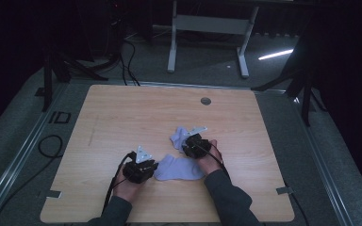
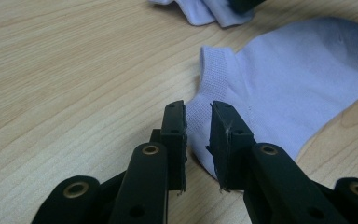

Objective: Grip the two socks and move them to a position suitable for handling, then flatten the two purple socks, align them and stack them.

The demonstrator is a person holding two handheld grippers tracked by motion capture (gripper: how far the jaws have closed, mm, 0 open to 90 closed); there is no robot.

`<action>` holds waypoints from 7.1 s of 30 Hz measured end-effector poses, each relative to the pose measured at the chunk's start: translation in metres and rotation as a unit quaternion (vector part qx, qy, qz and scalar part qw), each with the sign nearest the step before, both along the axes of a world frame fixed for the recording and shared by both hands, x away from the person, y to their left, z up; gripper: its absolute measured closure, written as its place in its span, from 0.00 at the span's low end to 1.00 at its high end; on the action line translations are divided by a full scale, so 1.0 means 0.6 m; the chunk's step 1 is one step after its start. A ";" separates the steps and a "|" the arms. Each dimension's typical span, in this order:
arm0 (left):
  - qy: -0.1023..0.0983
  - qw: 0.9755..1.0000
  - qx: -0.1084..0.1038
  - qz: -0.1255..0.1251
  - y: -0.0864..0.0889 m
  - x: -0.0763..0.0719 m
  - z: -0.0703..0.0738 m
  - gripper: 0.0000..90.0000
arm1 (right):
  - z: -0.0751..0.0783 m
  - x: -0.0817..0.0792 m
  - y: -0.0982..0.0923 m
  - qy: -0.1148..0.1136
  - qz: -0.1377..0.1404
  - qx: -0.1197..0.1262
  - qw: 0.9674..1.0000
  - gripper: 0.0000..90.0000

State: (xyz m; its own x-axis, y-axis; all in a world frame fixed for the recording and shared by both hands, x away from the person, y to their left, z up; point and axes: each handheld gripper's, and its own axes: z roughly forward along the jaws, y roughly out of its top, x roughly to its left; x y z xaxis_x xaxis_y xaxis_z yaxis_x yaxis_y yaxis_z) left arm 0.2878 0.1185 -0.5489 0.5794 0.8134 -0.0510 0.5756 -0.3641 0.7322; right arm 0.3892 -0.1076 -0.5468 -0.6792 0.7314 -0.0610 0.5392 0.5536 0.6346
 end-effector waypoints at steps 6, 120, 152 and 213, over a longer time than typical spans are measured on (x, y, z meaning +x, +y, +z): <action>-0.005 1.000 0.002 0.001 -0.002 0.009 0.005 0.84 | -0.003 0.007 -0.001 0.012 0.004 0.000 1.000 0.84; 0.000 0.998 0.056 0.020 -0.085 0.188 -0.013 1.00 | 0.003 0.019 -0.094 0.044 -0.011 0.001 0.999 0.91; -0.018 0.999 0.019 0.031 -0.035 0.170 0.036 0.86 | 0.033 0.007 -0.103 0.004 -0.004 0.033 0.999 0.69; -0.007 0.999 0.016 0.039 0.056 0.054 0.017 0.78 | -0.001 0.059 0.014 0.032 0.060 0.000 0.998 0.71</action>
